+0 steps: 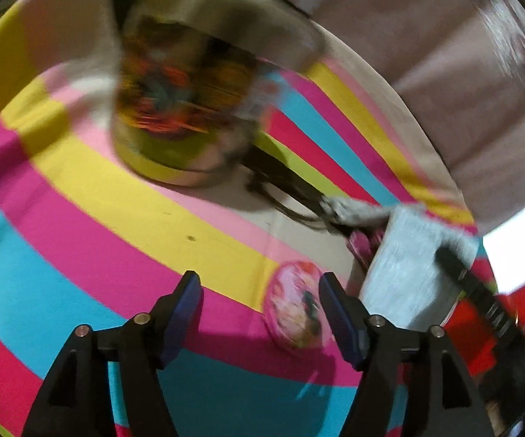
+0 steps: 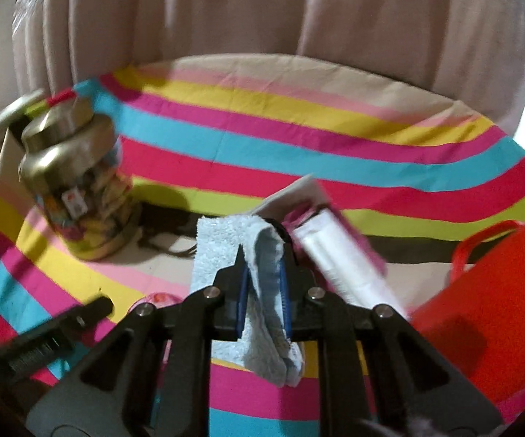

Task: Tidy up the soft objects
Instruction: 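Grasp the light blue towel with the right tool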

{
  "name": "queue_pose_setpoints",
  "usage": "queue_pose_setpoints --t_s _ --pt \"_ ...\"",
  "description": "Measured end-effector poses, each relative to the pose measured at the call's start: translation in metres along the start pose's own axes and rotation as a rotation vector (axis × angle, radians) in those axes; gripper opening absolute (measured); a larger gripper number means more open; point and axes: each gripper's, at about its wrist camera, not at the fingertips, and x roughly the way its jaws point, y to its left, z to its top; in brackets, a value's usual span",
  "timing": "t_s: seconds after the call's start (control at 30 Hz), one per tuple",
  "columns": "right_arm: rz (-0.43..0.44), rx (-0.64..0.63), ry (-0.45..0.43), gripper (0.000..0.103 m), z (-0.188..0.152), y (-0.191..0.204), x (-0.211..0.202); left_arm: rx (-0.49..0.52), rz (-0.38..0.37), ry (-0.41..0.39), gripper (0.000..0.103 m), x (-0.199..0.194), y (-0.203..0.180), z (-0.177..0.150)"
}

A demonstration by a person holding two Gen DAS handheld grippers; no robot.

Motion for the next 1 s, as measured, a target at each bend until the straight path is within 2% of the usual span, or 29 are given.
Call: queue_pose_setpoints --t_s 0.13,0.27,0.43,0.5,0.57,0.63,0.77,1.0 --pt "-0.016 0.032 -0.023 0.018 0.006 -0.013 -0.010 0.162 0.027 0.043 0.080 0.016 -0.029 -0.011" --pt "0.002 0.068 -0.035 0.018 0.009 -0.024 -0.020 0.278 0.089 0.069 0.082 0.033 -0.049 -0.021" --pt "0.069 0.128 -0.011 0.018 0.012 -0.037 -0.026 0.385 0.192 0.047 0.083 0.045 -0.060 -0.024" --pt "0.112 0.173 0.008 0.018 0.012 -0.045 -0.026 0.427 0.206 0.044 0.082 0.049 -0.064 -0.026" --pt "0.145 0.213 0.033 0.018 0.012 -0.052 -0.026 0.441 0.194 0.041 0.066 0.049 -0.065 -0.026" --pt "0.178 0.235 0.051 0.018 0.011 -0.056 -0.027 0.437 0.183 0.042 0.063 0.049 -0.065 -0.024" --pt "0.247 0.240 0.094 0.018 0.004 -0.055 -0.036 0.369 0.155 0.047 0.045 0.045 -0.053 -0.016" --pt "0.263 0.096 0.200 0.019 -0.043 -0.036 -0.052 0.305 0.124 0.056 0.043 0.045 -0.041 -0.011"
